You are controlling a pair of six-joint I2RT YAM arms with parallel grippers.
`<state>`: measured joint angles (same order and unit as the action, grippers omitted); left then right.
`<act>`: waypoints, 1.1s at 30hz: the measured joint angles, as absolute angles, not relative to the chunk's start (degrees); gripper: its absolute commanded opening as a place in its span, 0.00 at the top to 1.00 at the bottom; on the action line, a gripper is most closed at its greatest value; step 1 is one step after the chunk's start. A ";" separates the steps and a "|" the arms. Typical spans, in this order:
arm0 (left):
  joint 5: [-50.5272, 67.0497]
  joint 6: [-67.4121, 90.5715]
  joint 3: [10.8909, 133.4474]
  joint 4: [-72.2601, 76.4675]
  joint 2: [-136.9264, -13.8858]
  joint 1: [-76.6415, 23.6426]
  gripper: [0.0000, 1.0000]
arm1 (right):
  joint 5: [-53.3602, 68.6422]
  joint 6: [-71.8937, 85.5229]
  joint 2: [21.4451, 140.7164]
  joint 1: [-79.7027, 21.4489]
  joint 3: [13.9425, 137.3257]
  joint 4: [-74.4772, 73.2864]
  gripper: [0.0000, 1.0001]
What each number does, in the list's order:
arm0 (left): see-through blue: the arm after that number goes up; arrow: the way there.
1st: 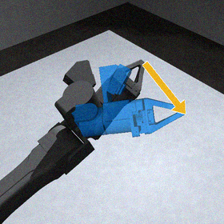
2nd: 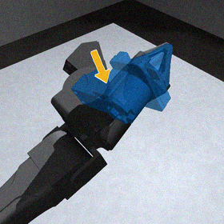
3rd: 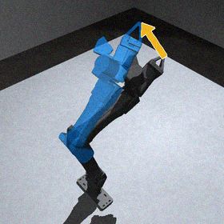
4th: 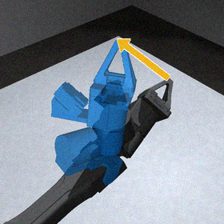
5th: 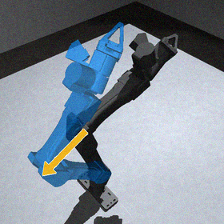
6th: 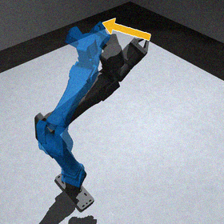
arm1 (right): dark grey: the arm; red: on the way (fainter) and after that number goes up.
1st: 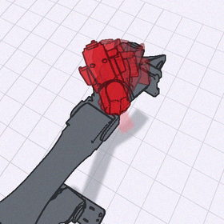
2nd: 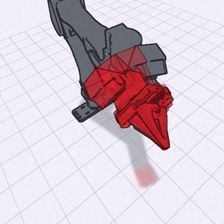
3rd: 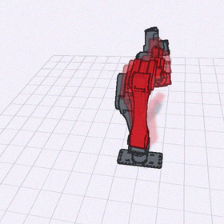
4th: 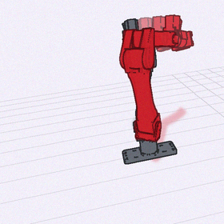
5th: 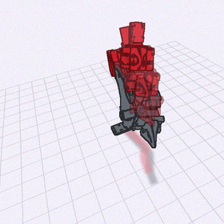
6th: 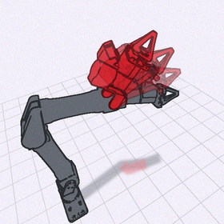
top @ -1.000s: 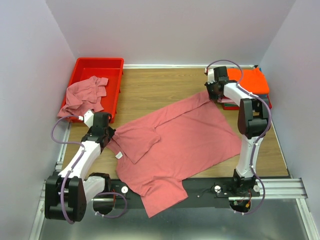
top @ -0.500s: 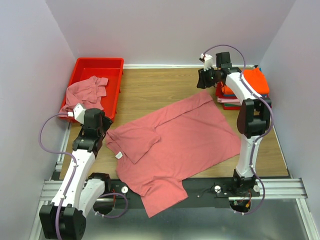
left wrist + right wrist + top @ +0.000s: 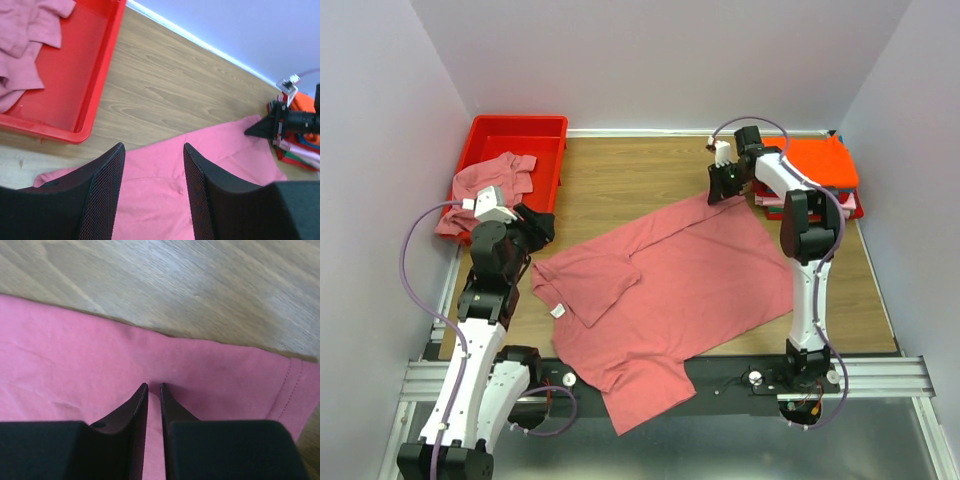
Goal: Fold and stack the t-shirts
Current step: Fold the tshirt
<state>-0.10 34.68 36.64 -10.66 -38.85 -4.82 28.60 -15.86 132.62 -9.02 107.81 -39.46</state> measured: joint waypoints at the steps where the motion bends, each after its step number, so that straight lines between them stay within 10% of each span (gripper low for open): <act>1: 0.89 33.93 36.64 -10.20 -39.42 -4.82 0.42 | 28.01 -15.68 132.86 -9.02 108.03 -39.99 0.79; 33: 14.39 27.59 37.23 -6.44 -48.60 -4.82 0.41 | 12.69 -6.94 147.68 -8.25 133.97 -41.69 0.71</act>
